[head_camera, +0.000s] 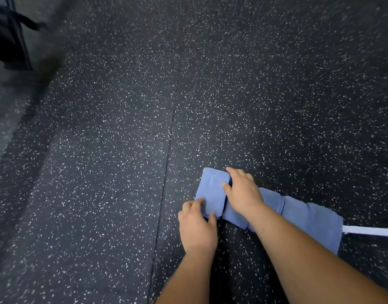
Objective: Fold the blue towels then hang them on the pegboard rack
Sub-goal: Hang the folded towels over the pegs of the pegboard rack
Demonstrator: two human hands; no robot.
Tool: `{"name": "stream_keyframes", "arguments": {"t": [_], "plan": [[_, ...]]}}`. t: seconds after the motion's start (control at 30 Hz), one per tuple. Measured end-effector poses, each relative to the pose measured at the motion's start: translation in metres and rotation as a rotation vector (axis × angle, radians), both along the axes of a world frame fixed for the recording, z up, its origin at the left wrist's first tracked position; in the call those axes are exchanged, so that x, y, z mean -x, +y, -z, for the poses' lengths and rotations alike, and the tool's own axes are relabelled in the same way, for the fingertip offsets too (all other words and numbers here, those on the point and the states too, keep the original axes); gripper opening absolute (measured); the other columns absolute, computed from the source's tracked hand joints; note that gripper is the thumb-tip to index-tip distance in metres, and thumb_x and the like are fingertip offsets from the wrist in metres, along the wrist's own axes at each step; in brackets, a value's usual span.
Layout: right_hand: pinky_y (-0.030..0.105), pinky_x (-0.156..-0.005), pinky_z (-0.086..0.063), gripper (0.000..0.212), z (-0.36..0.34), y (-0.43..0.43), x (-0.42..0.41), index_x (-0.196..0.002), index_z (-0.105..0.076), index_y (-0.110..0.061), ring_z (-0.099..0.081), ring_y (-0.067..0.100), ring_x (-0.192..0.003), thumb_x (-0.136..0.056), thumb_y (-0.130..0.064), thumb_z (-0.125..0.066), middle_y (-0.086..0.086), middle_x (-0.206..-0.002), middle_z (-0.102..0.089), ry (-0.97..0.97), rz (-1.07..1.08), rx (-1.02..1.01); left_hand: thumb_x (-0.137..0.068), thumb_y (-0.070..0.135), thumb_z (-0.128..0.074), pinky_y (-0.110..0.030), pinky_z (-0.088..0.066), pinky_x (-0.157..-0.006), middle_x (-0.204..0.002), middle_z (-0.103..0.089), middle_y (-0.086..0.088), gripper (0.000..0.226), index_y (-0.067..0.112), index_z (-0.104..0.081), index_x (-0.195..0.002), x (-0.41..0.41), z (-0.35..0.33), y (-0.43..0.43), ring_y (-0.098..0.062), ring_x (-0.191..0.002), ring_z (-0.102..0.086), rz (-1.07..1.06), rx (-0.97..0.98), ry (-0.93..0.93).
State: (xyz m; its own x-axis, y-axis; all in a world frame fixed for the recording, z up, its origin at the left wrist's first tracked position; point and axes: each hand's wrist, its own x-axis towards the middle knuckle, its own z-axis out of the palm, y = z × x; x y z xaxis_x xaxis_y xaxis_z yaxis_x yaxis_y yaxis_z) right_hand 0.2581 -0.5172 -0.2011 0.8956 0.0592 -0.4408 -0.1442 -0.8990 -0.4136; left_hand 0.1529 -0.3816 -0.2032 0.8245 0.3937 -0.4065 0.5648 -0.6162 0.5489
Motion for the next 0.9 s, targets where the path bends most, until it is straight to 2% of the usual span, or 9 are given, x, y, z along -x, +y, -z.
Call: {"name": "stream_keyframes", "arguments": {"t": [0.07, 0.17, 0.3, 0.4, 0.5, 0.6, 0.73, 0.8, 0.9], "plan": [[0.046, -0.112, -0.043, 0.057, 0.002, -0.001, -0.001, -0.158, -0.041, -0.022, -0.042, 0.029, -0.139, -0.105, -0.036, -0.057, 0.003, -0.153, -0.047, -0.001, 0.0, 0.023, -0.094, 0.035, -0.074, -0.03, -0.044, -0.098, -0.134, -0.051, 0.01, 0.046, 0.031, -0.061, -0.138, 0.0, 0.002, -0.001, -0.017, -0.117, -0.046, 0.004, 0.0, 0.004], [0.044, -0.104, -0.047, 0.044, 0.003, 0.001, 0.001, -0.141, -0.055, -0.022, -0.045, 0.03, -0.129, -0.1, -0.038, -0.064, 0.006, -0.139, -0.05, 0.008, 0.013, 0.041, -0.092, 0.039, -0.075, -0.032, -0.042, -0.102, -0.138, -0.05, 0.008, 0.052, 0.034, -0.058, -0.141, 0.0, 0.004, -0.004, -0.02, -0.118, -0.044, 0.01, -0.022, 0.035], [0.039, -0.087, -0.042, 0.034, -0.008, 0.003, 0.012, -0.123, -0.05, -0.022, -0.056, 0.031, -0.113, -0.096, -0.03, -0.067, 0.002, -0.117, -0.063, 0.042, 0.062, -0.028, -0.091, 0.046, -0.073, -0.035, -0.038, -0.111, -0.146, -0.046, 0.007, 0.061, 0.036, -0.052, -0.147, 0.004, 0.001, -0.007, -0.024, -0.131, -0.039, 0.005, -0.056, 0.073], [0.039, -0.076, -0.048, 0.031, -0.018, 0.004, 0.03, -0.116, -0.045, -0.025, -0.062, 0.026, -0.093, -0.094, -0.025, -0.067, -0.002, -0.099, -0.066, 0.069, 0.19, -0.147, -0.09, 0.048, -0.073, -0.035, -0.034, -0.113, -0.148, -0.046, 0.005, 0.064, 0.035, -0.051, -0.148, 0.008, -0.005, -0.012, -0.025, -0.135, -0.036, -0.001, -0.069, 0.069], [0.033, -0.079, -0.048, 0.039, -0.029, 0.007, 0.052, -0.123, -0.049, -0.026, -0.063, 0.02, -0.092, -0.09, -0.024, -0.07, -0.003, -0.107, -0.067, 0.081, 0.271, -0.265, -0.088, 0.05, -0.075, -0.034, -0.035, -0.111, -0.145, -0.049, 0.004, 0.066, 0.032, -0.052, -0.147, 0.013, -0.015, -0.016, -0.025, -0.131, -0.04, 0.02, -0.048, 0.045], [0.03, -0.084, -0.049, 0.045, -0.043, 0.005, 0.068, -0.129, -0.057, -0.028, -0.064, 0.017, -0.098, -0.087, -0.031, -0.072, -0.004, -0.109, -0.069, 0.086, 0.313, -0.301, -0.087, 0.051, -0.075, -0.034, -0.039, -0.109, -0.142, -0.052, 0.006, 0.065, 0.031, -0.054, -0.146, 0.021, -0.029, -0.017, -0.022, -0.127, -0.042, 0.039, 0.0, 0.011], [0.04, -0.09, -0.057, 0.046, -0.08, -0.01, 0.095, -0.121, -0.057, -0.041, -0.069, 0.013, -0.096, -0.077, -0.042, -0.072, -0.01, -0.103, -0.072, 0.104, 0.405, -0.409, -0.087, 0.044, -0.076, -0.033, -0.044, -0.103, -0.134, -0.058, 0.012, 0.057, 0.03, -0.056, -0.138, 0.037, -0.07, -0.025, -0.018, -0.122, -0.046, 0.092, 0.082, -0.086], [0.041, -0.089, -0.057, 0.041, -0.103, -0.02, 0.108, -0.114, -0.054, -0.043, -0.069, 0.013, -0.095, -0.077, -0.042, -0.072, -0.012, -0.103, -0.07, 0.076, 0.443, -0.451, -0.086, 0.043, -0.073, -0.037, -0.048, -0.098, -0.123, -0.062, 0.012, 0.048, 0.033, -0.058, -0.131, 0.044, -0.09, -0.033, -0.019, -0.117, -0.051, 0.133, 0.111, -0.118], [0.036, -0.085, -0.058, 0.04, -0.14, -0.039, 0.126, -0.113, -0.053, -0.042, -0.069, 0.009, -0.093, -0.078, -0.044, -0.074, -0.016, -0.107, -0.07, 0.039, 0.468, -0.469, -0.083, 0.049, -0.063, -0.043, -0.054, -0.083, -0.098, -0.066, 0.012, 0.032, 0.036, -0.056, -0.111, 0.053, -0.118, -0.046, -0.022, -0.098, -0.061, 0.215, 0.147, -0.172]]}}
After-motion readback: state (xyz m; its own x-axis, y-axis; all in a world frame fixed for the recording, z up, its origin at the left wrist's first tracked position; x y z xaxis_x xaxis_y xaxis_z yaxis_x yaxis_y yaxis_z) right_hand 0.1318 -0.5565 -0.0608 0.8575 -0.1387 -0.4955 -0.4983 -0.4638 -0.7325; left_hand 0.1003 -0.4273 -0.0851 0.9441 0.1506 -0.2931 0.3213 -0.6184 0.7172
